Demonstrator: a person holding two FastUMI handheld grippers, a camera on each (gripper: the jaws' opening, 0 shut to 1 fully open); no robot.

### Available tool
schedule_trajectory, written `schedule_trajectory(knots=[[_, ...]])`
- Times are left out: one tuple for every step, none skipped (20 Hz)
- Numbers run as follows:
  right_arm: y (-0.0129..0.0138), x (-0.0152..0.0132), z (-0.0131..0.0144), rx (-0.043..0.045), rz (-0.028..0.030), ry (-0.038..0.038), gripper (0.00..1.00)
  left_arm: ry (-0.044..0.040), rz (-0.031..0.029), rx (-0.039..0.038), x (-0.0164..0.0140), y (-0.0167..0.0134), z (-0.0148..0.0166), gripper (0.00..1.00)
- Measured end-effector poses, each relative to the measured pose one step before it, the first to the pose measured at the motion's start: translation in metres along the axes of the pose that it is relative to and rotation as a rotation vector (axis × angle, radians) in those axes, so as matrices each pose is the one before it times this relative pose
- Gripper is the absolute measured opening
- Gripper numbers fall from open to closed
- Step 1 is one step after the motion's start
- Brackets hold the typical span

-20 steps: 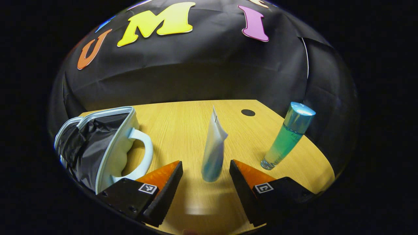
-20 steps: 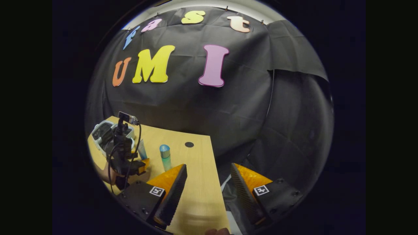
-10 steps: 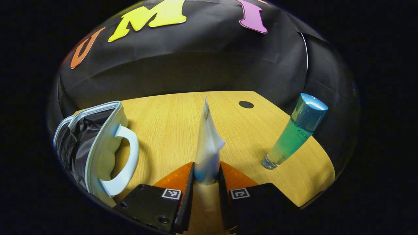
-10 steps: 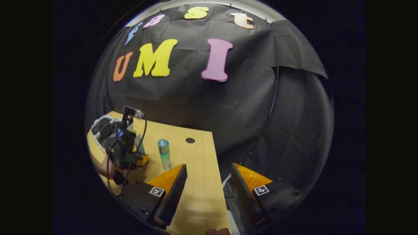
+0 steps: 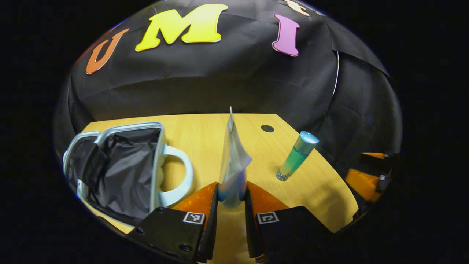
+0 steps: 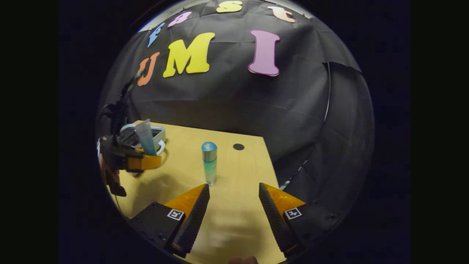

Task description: First open the suitcase, pack the skin care products into it, and then close the suitcase.

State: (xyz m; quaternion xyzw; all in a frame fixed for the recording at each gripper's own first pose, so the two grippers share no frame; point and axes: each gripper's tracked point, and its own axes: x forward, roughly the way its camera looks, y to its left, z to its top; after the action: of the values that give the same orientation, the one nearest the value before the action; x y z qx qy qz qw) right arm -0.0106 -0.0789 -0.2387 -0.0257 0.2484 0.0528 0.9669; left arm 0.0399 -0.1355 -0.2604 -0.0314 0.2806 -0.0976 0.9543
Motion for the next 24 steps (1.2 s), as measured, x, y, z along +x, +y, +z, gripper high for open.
schedule_trajectory(knots=[[0.00814, 0.01435, -0.00198, 0.00952, 0.01336, 0.00478, 0.80, 0.00114, 0.01459, -0.00845, -0.01585, 0.00745, 0.00144, 0.37], [0.00708, 0.01433, -0.00530, 0.00931, 0.01901, 0.01420, 0.80, 0.00224, 0.01982, -0.00970, -0.01542, 0.00952, 0.00060, 0.37], [0.00849, 0.01362, -0.00491, 0.00647, 0.02067, 0.01808, 0.81, 0.00081, 0.01747, -0.00736, -0.01360, 0.00969, 0.00095, 0.37], [0.00788, 0.01369, -0.00266, -0.00784, 0.01681, 0.00810, 0.81, -0.00509, 0.01965, -0.00373, -0.01161, 0.01001, 0.00114, 0.37], [0.00530, 0.01267, -0.00155, -0.01179, 0.00567, 0.01982, 0.81, -0.00468, 0.02213, 0.00243, -0.00723, 0.01246, 0.00057, 0.37], [0.00177, 0.01119, -0.00287, 0.00566, 0.00491, 0.00993, 0.81, 0.00994, 0.02818, -0.00432, -0.00507, 0.01469, -0.00365, 0.37], [0.00441, 0.00984, 0.00182, 0.01842, 0.00659, 0.00159, 0.82, 0.01041, 0.02565, -0.01671, -0.00422, 0.01480, -0.00387, 0.37], [0.00065, 0.00902, 0.00272, 0.01337, -0.00079, 0.00423, 0.81, 0.00998, 0.02026, -0.02258, -0.00342, 0.01233, -0.00265, 0.37], [-0.00194, 0.00618, 0.00195, 0.01099, -0.00467, 0.00010, 0.81, 0.00450, 0.02148, -0.02102, -0.00604, 0.01192, -0.00028, 0.37], [0.00013, 0.00564, -0.00031, 0.01531, 0.00267, 0.00412, 0.81, 0.00389, 0.01787, -0.02019, -0.00477, 0.01080, 0.00020, 0.37], [0.00114, 0.00508, 0.00062, 0.01832, 0.00350, 0.00498, 0.81, 0.00180, 0.02098, -0.02053, -0.00523, 0.01149, 0.00155, 0.37], [0.00063, 0.00476, -0.00060, 0.01778, 0.00245, 0.00620, 0.81, 0.00246, 0.01350, -0.01649, -0.00183, 0.01053, 0.00136, 0.37], [0.00015, 0.00425, 0.00155, 0.01641, 0.00191, 0.00535, 0.77, 0.00305, 0.01063, -0.01447, -0.00089, 0.00839, 0.00130, 0.37], [-0.00047, 0.00253, -0.00049, 0.01201, 0.00049, 0.00585, 0.74, 0.00403, 0.01058, -0.01027, -0.00160, 0.00870, 0.00145, 0.37], [0.00121, 0.00399, 0.00183, 0.00492, 0.00011, 0.00276, 0.69, 0.00357, 0.00882, -0.00809, -0.00010, 0.00812, 0.00260, 0.37], [0.00014, 0.00117, -0.00012, -0.00071, -0.00473, 0.00411, 0.63, 0.00308, 0.00484, -0.00407, 0.00097, 0.00615, 0.00235, 0.37], [-0.00047, 0.00204, 0.00042, -0.00098, -0.00753, 0.00369, 0.55, 0.00073, -0.00151, -0.00078, 0.00039, 0.00420, 0.00342, 0.37], [-0.00108, 0.00064, 0.00117, 0.00027, -0.00517, 0.00212, 0.51, 0.00356, -0.00484, 0.00162, 0.00145, 0.00305, 0.00406, 0.37], [0.00015, 0.00208, 0.00055, -0.00423, -0.00269, 0.00437, 0.43, 0.00712, -0.01217, 0.00352, 0.00296, 0.00284, 0.00297, 0.37], [-0.00201, -0.00135, -0.00012, -0.00641, -0.00142, 0.00688, 0.43, 0.01267, -0.01237, 0.00604, 0.00262, 0.00265, 0.00122, 0.37], [0.00015, -0.00116, 0.00132, -0.00157, -0.00081, 0.00634, 0.36, 0.02789, -0.03120, 0.00981, 0.00604, 0.00082, -0.00075, 0.37], [0.00170, 0.00020, -0.00034, -0.00006, 0.00105, 0.01127, 0.39, 0.03138, -0.02549, 0.01933, 0.00386, -0.00037, -0.00368, 0.37], [0.00055, -0.00448, 0.00131, 0.00462, -0.00095, 0.01126, 0.36, 0.02606, -0.02467, 0.01336, 0.00544, 0.00180, 0.00004, 0.38], [0.00155, -0.00376, 0.00222, 0.00945, 0.00457, 0.00643, 0.36, 0.01957, -0.02822, -0.00120, 0.00609, 0.00103, 0.00122, 0.37]])
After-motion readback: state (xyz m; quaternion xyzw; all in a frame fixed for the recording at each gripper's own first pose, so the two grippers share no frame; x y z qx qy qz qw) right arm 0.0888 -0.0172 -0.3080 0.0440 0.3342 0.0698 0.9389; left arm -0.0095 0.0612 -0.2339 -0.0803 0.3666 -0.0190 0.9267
